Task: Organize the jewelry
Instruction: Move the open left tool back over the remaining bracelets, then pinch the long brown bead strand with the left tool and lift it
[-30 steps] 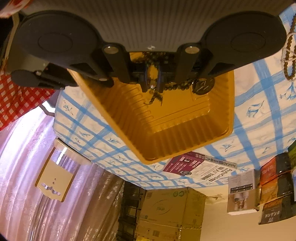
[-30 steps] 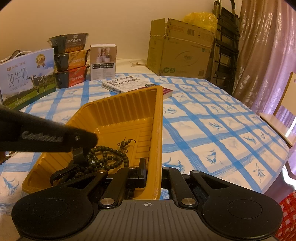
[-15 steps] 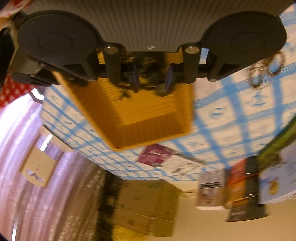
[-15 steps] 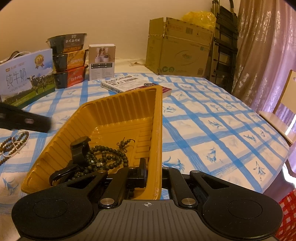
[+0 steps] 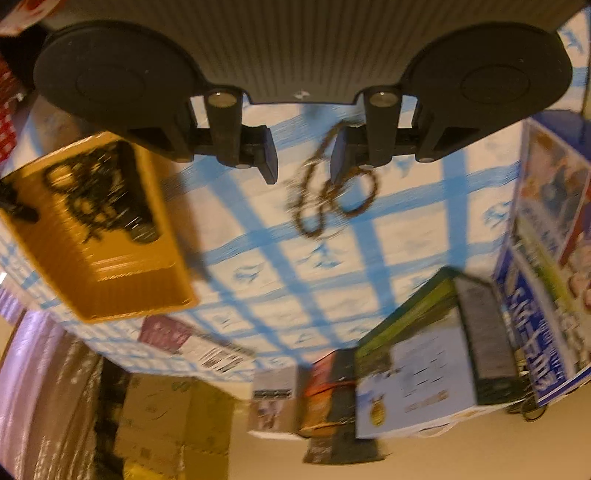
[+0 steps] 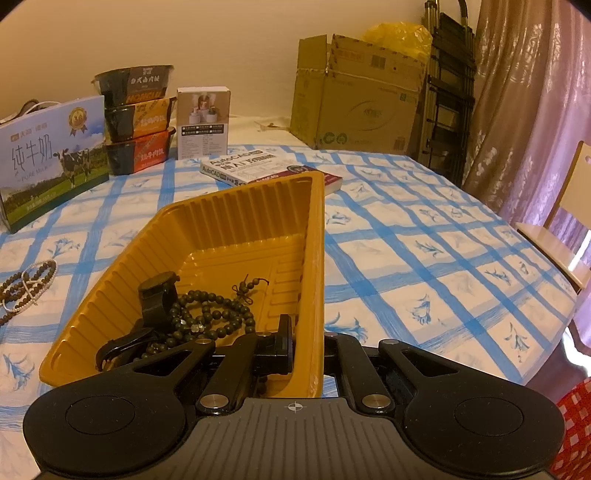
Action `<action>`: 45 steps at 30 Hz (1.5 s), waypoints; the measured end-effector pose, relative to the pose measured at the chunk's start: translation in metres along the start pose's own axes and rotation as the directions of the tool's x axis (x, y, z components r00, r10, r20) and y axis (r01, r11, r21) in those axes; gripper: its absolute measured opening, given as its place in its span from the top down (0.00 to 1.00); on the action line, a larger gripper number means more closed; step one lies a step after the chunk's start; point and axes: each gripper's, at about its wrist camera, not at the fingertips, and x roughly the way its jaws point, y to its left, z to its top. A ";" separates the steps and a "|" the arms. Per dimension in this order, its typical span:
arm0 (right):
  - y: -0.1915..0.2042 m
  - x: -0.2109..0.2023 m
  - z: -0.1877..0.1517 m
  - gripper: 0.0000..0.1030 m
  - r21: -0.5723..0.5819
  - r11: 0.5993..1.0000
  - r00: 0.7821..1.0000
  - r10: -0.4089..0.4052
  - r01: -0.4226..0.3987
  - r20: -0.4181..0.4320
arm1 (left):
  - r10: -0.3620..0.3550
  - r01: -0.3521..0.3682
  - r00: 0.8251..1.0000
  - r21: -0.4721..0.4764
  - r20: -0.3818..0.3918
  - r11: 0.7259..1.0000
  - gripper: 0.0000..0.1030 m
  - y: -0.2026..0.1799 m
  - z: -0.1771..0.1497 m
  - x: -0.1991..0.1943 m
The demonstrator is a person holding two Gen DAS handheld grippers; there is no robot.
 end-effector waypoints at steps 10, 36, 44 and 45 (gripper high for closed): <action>0.001 0.002 0.002 0.96 -0.016 1.000 1.000 -0.001 0.001 -0.002 | 0.053 -0.051 0.998 0.047 -0.041 0.998 0.74 0.021 -0.012 0.027; -0.001 0.005 -0.002 0.96 -0.023 1.000 1.000 -0.006 0.006 -0.005 | 0.050 -0.048 0.993 0.021 -0.109 0.999 0.94 0.049 -0.014 0.078; -0.001 0.005 -0.002 0.96 -0.021 1.000 1.000 -0.007 0.007 -0.006 | 0.080 -0.083 0.996 -0.112 -0.027 0.990 0.94 0.077 -0.008 0.020; -0.002 0.005 -0.002 0.96 -0.020 1.000 1.000 -0.006 0.006 -0.006 | 0.083 -0.084 0.996 -0.119 -0.016 0.989 0.94 0.078 -0.007 0.014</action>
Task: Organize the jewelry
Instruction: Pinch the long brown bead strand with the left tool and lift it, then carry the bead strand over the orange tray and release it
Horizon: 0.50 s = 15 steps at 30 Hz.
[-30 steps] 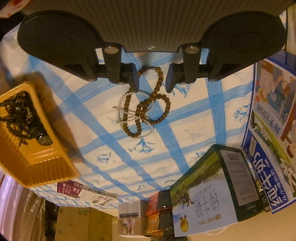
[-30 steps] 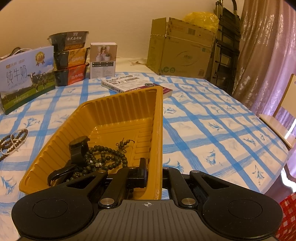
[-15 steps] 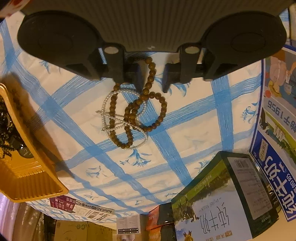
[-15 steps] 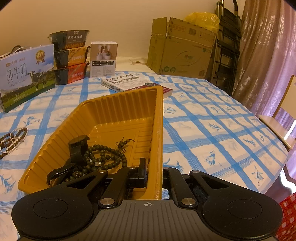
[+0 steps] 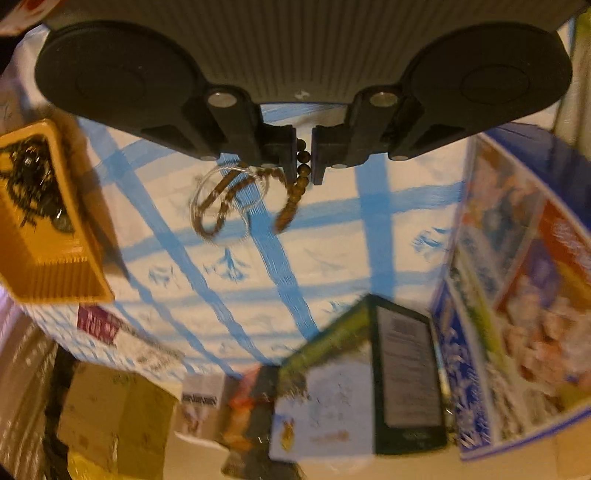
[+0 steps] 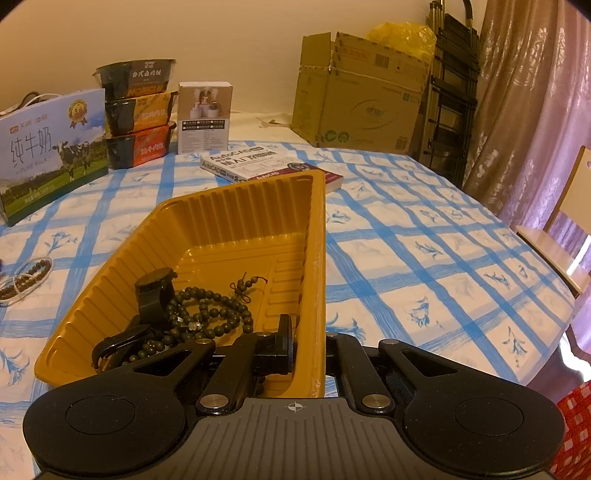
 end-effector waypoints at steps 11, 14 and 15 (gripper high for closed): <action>0.000 0.000 0.001 0.96 0.003 1.000 1.000 0.001 -0.001 0.001 | -0.026 0.021 0.980 0.027 0.199 0.999 0.94 -0.011 0.056 -0.072; 0.001 0.000 0.002 0.96 0.005 1.000 1.000 0.001 -0.001 0.001 | -0.041 0.032 0.969 0.041 0.242 0.999 0.94 -0.015 0.072 -0.091; 0.000 0.000 0.001 0.96 0.005 1.000 1.000 0.001 -0.001 0.002 | -0.044 0.034 0.967 0.047 0.252 0.998 0.94 -0.017 0.076 -0.096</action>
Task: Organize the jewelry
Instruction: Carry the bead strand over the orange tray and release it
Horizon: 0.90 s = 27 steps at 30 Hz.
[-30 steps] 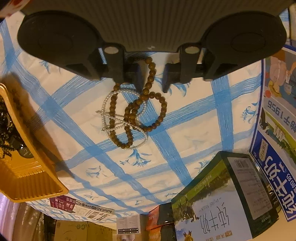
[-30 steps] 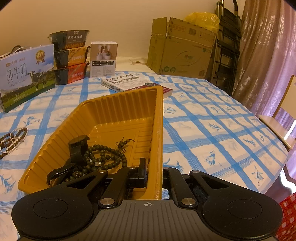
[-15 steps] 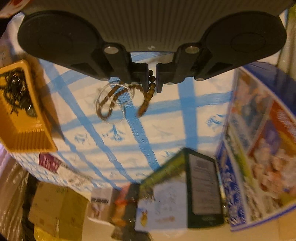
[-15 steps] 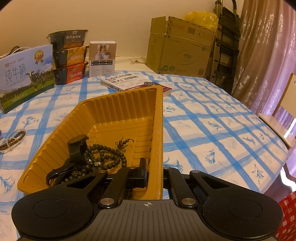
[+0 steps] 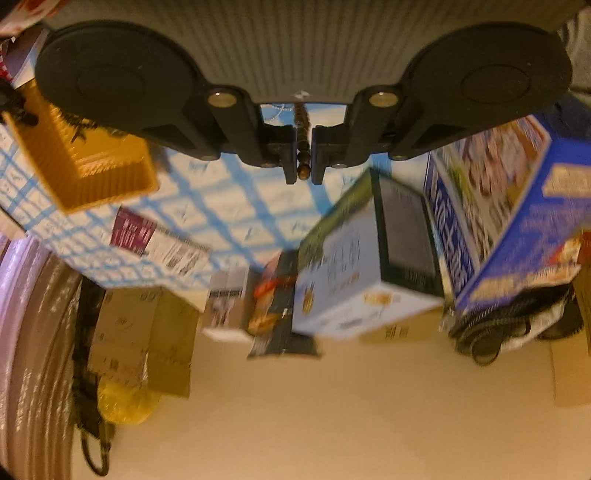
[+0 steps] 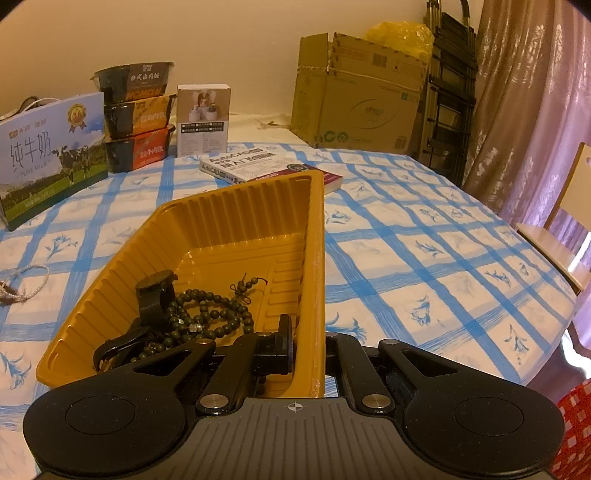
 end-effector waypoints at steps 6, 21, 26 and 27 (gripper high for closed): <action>0.001 -0.001 0.002 0.96 0.003 1.000 1.000 0.002 -0.002 0.003 | -0.012 0.011 0.999 0.033 0.048 0.999 0.94 -0.010 0.025 -0.025; 0.006 -0.003 0.008 0.95 -0.006 1.000 1.000 0.007 -0.007 0.012 | -0.176 0.164 0.976 0.100 0.126 0.981 0.94 -0.060 0.058 -0.057; 0.007 -0.003 0.010 0.95 -0.011 1.000 1.000 0.009 -0.009 0.016 | -0.277 0.263 0.955 0.130 0.110 0.956 0.94 -0.093 0.060 -0.050; 0.007 -0.003 0.010 0.95 -0.011 1.000 1.000 0.010 -0.010 0.016 | -0.299 0.283 0.949 0.139 0.104 0.949 0.94 -0.100 0.060 -0.048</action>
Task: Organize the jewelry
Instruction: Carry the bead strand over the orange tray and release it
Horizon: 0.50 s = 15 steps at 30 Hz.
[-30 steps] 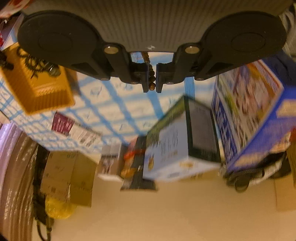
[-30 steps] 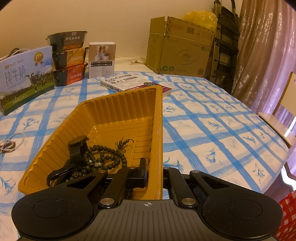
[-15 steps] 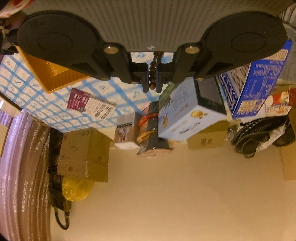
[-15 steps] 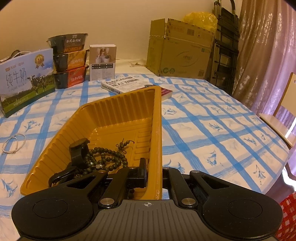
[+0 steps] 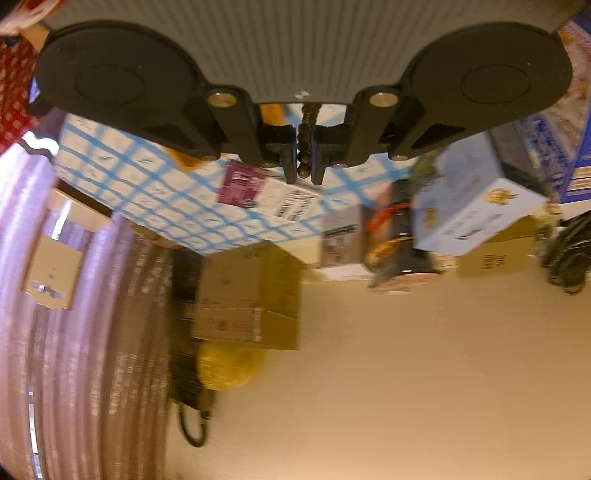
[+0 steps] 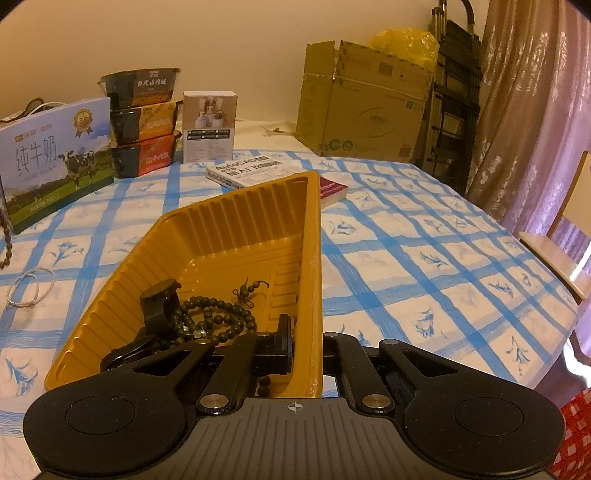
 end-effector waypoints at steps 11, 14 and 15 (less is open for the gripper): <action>0.000 -0.003 0.000 0.94 0.003 1.000 1.000 0.014 -0.014 0.010 | -0.207 0.207 0.978 -0.003 -0.032 0.978 0.94 -0.063 -0.003 0.047; -0.001 -0.004 0.000 0.94 0.005 1.000 1.000 0.018 -0.018 0.011 | -0.252 0.253 0.966 -0.006 -0.051 0.968 0.94 -0.079 -0.007 0.065; -0.001 -0.004 0.000 0.94 0.005 1.000 1.000 0.019 -0.019 0.011 | -0.265 0.266 0.962 -0.004 -0.062 0.964 0.94 -0.085 -0.009 0.073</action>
